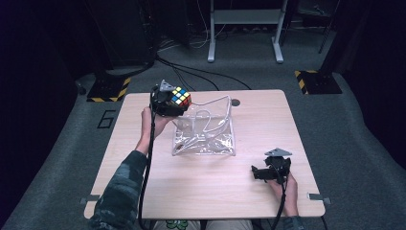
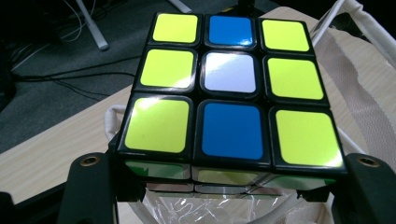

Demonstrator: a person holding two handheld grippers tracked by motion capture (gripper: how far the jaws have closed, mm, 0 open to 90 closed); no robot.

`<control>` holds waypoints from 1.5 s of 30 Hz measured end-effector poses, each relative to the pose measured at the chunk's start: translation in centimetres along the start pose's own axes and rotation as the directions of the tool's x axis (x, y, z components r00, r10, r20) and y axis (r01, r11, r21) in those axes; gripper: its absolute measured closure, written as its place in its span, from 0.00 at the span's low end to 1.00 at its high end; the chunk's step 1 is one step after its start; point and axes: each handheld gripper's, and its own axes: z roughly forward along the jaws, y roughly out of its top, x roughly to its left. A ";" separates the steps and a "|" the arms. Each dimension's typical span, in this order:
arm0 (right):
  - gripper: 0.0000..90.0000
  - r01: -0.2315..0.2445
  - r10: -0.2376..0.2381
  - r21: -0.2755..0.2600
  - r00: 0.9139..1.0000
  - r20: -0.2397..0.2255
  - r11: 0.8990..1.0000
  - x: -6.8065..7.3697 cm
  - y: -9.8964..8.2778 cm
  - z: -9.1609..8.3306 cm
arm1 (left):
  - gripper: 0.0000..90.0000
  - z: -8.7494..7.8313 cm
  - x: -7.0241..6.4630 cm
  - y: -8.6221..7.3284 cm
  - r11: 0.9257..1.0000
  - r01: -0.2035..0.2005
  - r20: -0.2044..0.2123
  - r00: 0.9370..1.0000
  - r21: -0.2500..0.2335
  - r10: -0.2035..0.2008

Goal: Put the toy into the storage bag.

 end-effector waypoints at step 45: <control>0.00 0.000 0.000 0.000 1.000 0.000 1.000 0.0 0.0 0.0 | 0.37 2.0 -0.4 -1.1 0.998 0.030 -0.025 0.999 0.062 -0.028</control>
